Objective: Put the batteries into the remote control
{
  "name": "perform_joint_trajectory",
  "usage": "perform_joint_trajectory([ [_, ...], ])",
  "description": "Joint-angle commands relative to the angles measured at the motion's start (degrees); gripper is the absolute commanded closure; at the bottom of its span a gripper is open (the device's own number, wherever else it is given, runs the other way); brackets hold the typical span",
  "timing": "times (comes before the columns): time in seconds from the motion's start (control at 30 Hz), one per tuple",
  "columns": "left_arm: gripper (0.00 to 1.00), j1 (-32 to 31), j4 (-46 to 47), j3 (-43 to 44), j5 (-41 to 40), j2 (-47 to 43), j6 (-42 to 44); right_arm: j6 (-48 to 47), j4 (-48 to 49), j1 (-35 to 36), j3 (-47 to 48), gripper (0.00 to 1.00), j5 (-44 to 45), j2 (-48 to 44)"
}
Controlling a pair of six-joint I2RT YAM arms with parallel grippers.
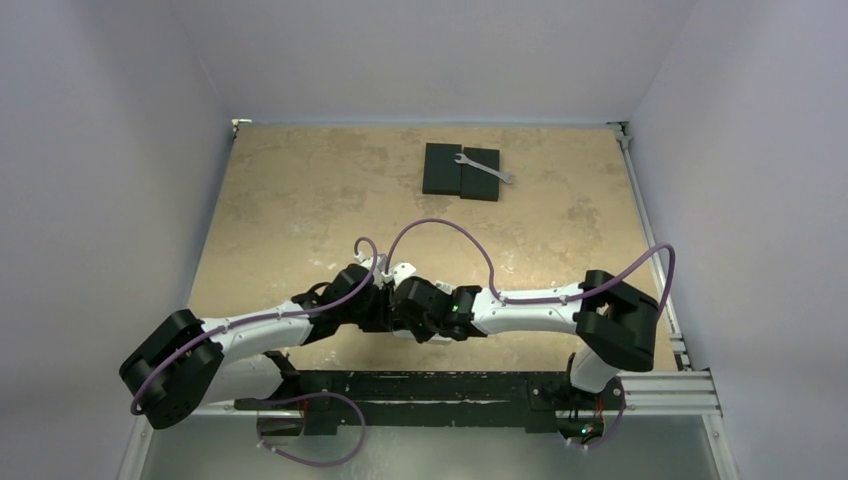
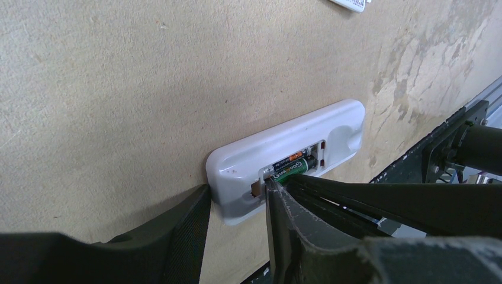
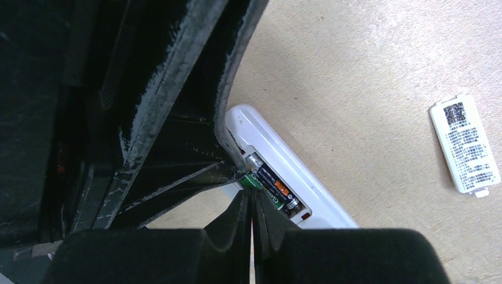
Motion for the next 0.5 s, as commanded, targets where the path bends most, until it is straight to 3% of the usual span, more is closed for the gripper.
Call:
perform_joint_trajectory([
  [0.0, 0.62, -0.6, 0.5, -0.2, 0.3, -0.3, 1.3, 0.5, -1.4, 0.1, -1.3, 0.91, 0.4, 0.5],
  [0.47, 0.62, -0.6, -0.5, -0.2, -0.4, -1.5, 0.9, 1.8, 0.6, 0.1, -1.8, 0.91, 0.8, -5.7],
])
